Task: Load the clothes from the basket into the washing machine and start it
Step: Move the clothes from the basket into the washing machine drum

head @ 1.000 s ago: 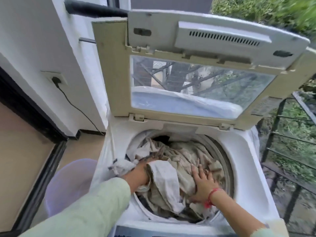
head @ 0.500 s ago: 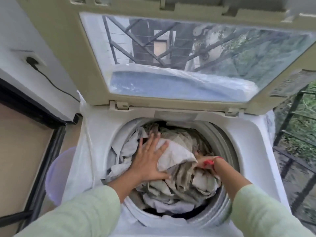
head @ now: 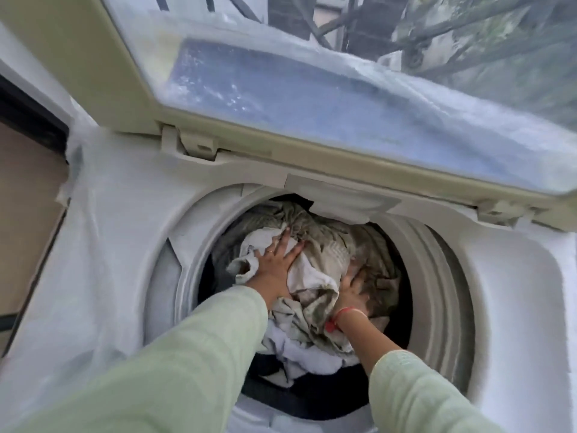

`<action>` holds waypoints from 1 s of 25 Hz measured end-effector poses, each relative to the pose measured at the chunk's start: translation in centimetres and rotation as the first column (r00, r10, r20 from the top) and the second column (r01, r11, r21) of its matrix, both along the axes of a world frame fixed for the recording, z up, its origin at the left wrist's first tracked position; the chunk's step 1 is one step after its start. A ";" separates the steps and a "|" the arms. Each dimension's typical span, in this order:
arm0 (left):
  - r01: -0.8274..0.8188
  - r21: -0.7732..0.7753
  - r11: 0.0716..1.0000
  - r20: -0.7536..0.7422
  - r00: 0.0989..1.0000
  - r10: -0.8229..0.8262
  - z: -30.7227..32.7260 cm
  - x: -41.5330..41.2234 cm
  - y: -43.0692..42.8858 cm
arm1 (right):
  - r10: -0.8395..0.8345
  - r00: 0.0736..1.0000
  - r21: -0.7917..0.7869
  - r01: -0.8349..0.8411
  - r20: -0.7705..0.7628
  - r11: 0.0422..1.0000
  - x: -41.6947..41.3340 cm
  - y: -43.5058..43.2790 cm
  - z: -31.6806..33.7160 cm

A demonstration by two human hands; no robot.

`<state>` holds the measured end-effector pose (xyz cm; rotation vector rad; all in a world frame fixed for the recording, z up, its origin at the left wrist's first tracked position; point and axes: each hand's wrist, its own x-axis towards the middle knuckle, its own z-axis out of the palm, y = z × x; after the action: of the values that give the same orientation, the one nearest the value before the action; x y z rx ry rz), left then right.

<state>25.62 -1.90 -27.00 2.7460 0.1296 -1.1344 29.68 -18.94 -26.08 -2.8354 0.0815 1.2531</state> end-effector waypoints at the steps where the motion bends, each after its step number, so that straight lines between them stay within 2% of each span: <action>1: 0.009 0.001 1.000 -0.019 1.000 -0.009 -0.7 0.7 0.2 | 0.022 0.998 0.017 -0.023 0.062 1.000 1.8 -0.1 -0.6; 3: 0.027 0.023 0.999 -0.037 0.999 -0.026 -2.4 1.1 0.4 | -0.016 0.993 0.016 0.014 0.116 1.000 2.6 -0.4 -2.2; 7: 0.030 0.037 0.999 0.024 0.999 -0.030 -3.5 0.5 0.5 | -0.092 0.970 0.020 0.090 0.224 0.996 0.8 -1.1 -3.9; 9: 0.022 0.047 0.999 0.011 1.000 -0.023 -2.5 0.0 0.3 | -0.044 0.972 -0.016 0.049 0.231 0.999 0.3 -1.2 -3.2; 12: 0.029 0.058 0.998 -0.077 0.997 -0.024 0.9 -1.1 -0.2 | 0.025 0.996 -0.066 -0.019 0.089 0.998 -1.8 -0.7 0.1; 14: -0.021 -0.106 0.994 -0.226 0.974 -0.004 4.8 -0.8 0.2 | 0.030 0.996 0.011 -0.029 -0.086 1.000 -3.2 -1.2 2.5; 15: -0.063 -0.204 0.977 -0.293 0.956 0.001 7.5 -0.4 1.0 | 0.015 0.992 0.091 -0.004 -0.127 0.996 -2.7 -2.1 4.2; 16: -0.097 -0.284 0.954 -0.326 0.945 -0.001 10.3 -0.1 2.0 | 0.003 0.971 0.184 0.041 -0.238 0.982 -2.0 -3.0 6.6; 18: -0.199 -0.414 0.888 -0.241 0.965 0.104 14.9 -0.3 3.8 | -0.092 0.913 0.386 0.258 -0.397 0.886 -0.8 -3.4 12.3; 19: -0.285 -0.473 0.834 -0.123 0.958 0.257 16.0 -0.8 4.6 | -0.219 0.876 0.515 0.436 -0.429 0.738 -0.5 -3.1 13.9; 20: -0.366 -0.533 0.763 0.016 0.897 0.442 16.5 -1.5 4.8 | -0.320 0.818 0.595 0.569 -0.477 0.568 -0.6 -2.7 15.6; 21: -0.422 -0.581 0.696 0.124 0.799 0.588 16.6 -2.3 4.7 | -0.398 0.782 0.664 0.620 -0.479 0.418 -1.0 -1.9 16.4; 22: -0.444 -0.573 0.689 0.211 0.732 0.647 16.3 -3.0 4.4 | -0.478 0.795 0.731 0.570 -0.374 0.375 -1.1 -1.0 16.6; 23: -0.442 -0.488 0.753 0.282 0.737 0.615 15.7 -3.6 3.9 | -0.491 0.857 0.703 0.446 -0.157 0.553 -1.3 0.3 16.3; 24: -0.430 -0.351 0.832 0.295 0.792 0.534 14.5 -4.1 3.3 | -0.370 0.927 0.548 0.280 0.058 0.788 -1.9 1.5 15.4; 25: -0.417 -0.239 0.877 0.265 0.841 0.472 13.3 -4.6 2.8 | -0.177 0.972 0.325 0.118 0.158 0.938 -3.1 2.4 14.0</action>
<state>21.05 0.90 -13.73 2.5057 0.5689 -0.5442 26.62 -16.51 -12.07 -2.5976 0.0796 0.8787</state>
